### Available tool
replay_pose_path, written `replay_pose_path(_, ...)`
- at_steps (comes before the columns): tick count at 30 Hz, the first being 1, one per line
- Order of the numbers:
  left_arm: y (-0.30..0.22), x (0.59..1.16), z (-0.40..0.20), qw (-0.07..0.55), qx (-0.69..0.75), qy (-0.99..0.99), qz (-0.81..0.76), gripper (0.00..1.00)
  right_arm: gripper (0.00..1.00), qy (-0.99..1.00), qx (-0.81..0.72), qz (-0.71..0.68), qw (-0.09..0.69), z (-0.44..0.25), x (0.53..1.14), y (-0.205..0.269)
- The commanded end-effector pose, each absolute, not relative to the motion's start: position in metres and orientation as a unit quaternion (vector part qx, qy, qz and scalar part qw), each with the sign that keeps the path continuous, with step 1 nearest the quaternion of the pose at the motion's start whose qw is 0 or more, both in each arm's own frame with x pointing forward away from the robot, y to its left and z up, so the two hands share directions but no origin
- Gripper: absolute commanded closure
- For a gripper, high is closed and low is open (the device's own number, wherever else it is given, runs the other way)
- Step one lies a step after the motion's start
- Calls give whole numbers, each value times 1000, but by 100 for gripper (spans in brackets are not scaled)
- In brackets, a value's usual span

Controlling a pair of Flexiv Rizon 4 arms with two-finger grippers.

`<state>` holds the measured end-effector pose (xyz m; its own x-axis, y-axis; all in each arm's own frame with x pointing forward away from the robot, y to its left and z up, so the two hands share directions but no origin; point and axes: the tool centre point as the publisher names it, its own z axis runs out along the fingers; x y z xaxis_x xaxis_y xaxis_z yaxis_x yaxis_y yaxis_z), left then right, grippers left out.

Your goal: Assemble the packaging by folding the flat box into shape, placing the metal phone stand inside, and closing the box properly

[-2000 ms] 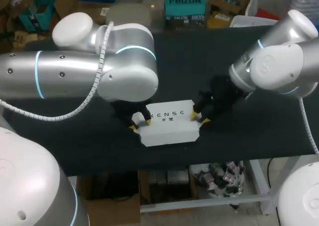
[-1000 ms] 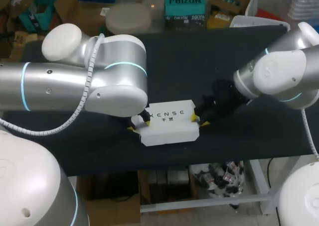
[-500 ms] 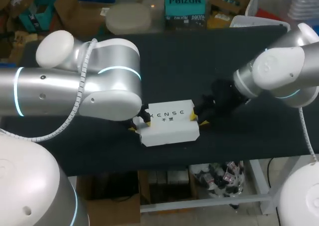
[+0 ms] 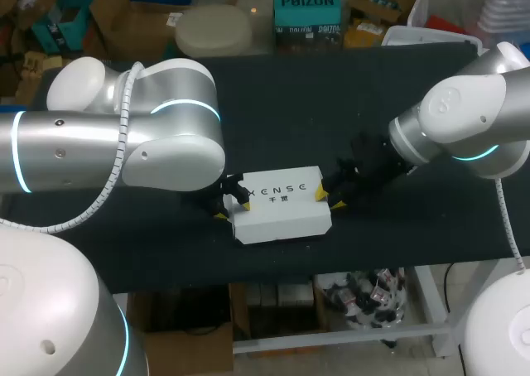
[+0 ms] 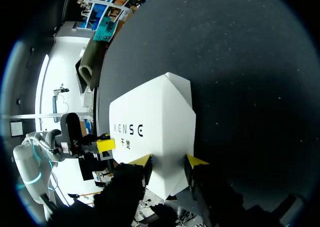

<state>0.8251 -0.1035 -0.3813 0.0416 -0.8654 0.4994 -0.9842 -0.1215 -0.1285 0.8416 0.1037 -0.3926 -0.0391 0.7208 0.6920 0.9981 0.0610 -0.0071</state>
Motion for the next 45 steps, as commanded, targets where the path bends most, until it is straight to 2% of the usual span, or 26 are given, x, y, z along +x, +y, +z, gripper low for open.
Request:
replay_pose_path(1,-110,828,-387,134,708,-652,235,42,56,-674,-634,-255,281,-396,842,106)
replay_pose_path(8,-117,828,-384,140,707,-653,232,41,57,-672,-635,-256,282,-393,840,106)
replay_pose_path(14,-120,829,-384,151,710,-650,226,47,57,-671,-637,-252,284,-392,839,109)
replay_pose_path(27,-125,831,-384,175,714,-642,217,42,57,-666,-642,-243,291,-395,841,112)
replay_pose_path(45,-125,836,-376,221,713,-630,213,43,58,-656,-645,-227,319,-388,846,118)
